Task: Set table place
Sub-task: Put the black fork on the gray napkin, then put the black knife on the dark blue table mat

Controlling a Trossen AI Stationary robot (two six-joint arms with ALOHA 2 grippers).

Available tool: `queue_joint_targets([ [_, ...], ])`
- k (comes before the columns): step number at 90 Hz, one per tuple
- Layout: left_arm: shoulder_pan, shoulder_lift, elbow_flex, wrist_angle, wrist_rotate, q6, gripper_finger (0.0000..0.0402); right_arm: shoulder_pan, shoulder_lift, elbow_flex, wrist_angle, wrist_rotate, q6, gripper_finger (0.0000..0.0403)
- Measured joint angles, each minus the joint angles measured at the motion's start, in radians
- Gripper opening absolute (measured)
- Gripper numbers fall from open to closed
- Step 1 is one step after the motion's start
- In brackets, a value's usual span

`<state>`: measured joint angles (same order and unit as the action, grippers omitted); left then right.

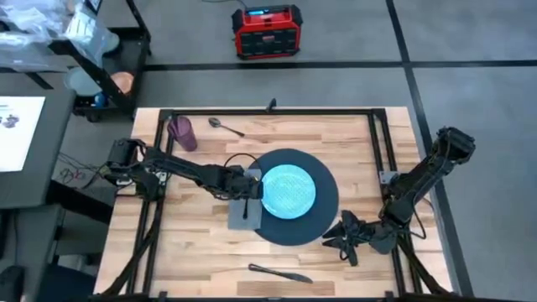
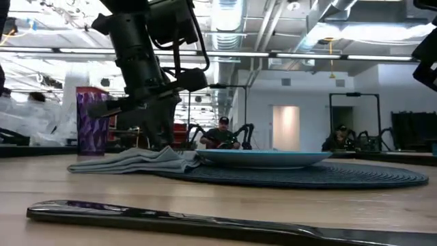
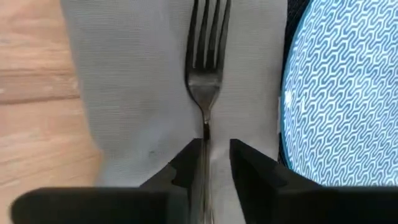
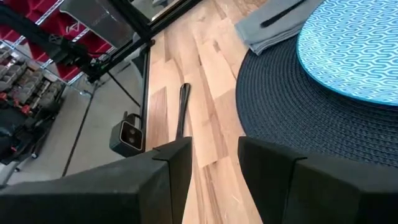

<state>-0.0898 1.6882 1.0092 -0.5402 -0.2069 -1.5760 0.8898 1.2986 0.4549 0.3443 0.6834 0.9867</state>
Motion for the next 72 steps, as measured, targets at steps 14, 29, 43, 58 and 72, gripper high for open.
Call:
queue_joint_targets([
  [14, 0.000, 0.000, 0.000, 0.007, -0.006, 0.099, 0.0095, 0.000, 0.000, 0.000, 0.000, 0.000, 0.000, 0.0118],
  [29, -0.002, -0.012, 0.000, 0.050, -0.016, 0.310, 0.0094, 0.000, 0.000, 0.000, -0.011, 0.000, 0.000, 0.0118],
  [43, -0.053, -0.065, 0.001, 0.094, -0.143, 0.473, 0.0094, 0.000, 0.000, 0.000, -0.012, -0.001, 0.007, 0.0118],
  [58, -0.138, -0.140, 0.001, 0.093, -0.370, 0.724, 0.0094, 0.000, 0.011, 0.000, -0.012, 0.059, 0.008, 0.0118],
  [72, -0.232, -0.145, -0.036, 0.221, -0.553, 0.921, 0.0094, -0.040, 0.076, 0.000, -0.011, 0.158, 0.008, 0.0118],
])
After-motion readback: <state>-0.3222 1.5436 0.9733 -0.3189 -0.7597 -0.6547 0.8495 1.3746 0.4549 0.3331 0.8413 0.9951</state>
